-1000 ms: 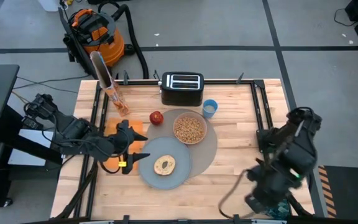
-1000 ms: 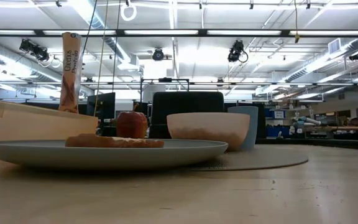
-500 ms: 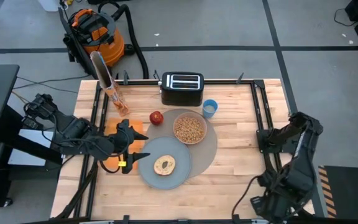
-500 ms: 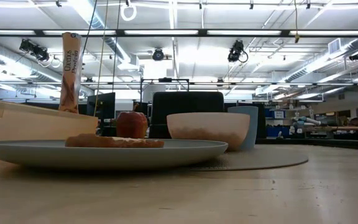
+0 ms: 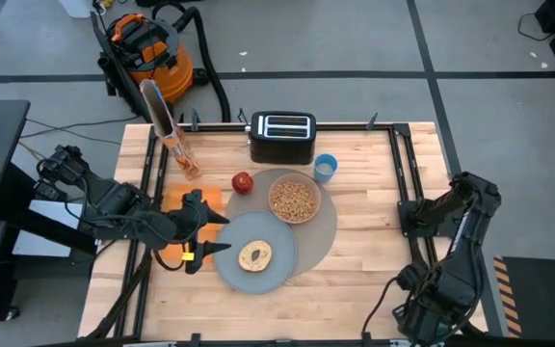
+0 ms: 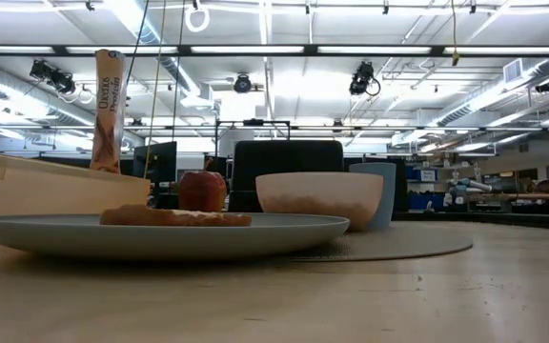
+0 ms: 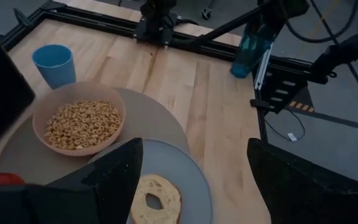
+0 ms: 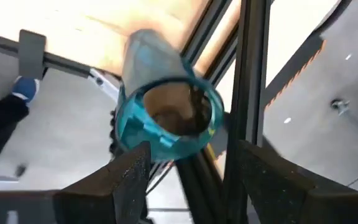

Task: Arrange a breakfast setting
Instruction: Remove the black spoon from the blue glass and place it on the middle right of the gray placemat

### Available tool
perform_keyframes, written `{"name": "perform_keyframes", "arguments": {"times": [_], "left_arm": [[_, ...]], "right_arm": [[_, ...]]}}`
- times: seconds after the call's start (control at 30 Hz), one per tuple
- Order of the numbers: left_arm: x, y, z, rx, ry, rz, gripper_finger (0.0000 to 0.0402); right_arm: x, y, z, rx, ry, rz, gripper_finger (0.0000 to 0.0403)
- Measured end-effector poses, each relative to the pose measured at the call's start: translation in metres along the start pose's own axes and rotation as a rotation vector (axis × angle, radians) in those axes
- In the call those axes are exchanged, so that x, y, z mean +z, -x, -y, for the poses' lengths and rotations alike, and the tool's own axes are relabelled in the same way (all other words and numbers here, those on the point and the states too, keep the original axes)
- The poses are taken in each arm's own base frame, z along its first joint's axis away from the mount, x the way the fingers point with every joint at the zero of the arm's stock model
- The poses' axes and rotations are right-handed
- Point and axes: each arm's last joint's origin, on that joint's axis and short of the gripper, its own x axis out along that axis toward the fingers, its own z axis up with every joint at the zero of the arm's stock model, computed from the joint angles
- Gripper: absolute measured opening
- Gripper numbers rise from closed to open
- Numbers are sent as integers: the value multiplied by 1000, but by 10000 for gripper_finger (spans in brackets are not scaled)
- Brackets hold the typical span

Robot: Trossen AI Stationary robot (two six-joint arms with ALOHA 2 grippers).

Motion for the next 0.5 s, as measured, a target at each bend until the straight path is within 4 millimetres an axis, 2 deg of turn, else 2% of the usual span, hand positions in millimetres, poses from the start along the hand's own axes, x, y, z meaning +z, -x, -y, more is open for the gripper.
{"name": "perform_keyframes", "arguments": {"times": [0.27,0.5], "left_arm": [[2,0,1,-14,37,13,298],[3,2,6,-49,51,38,298]], "right_arm": [[14,-18,1,-24,73,2,291],[23,-25,9,82,56,-59,310]]}}
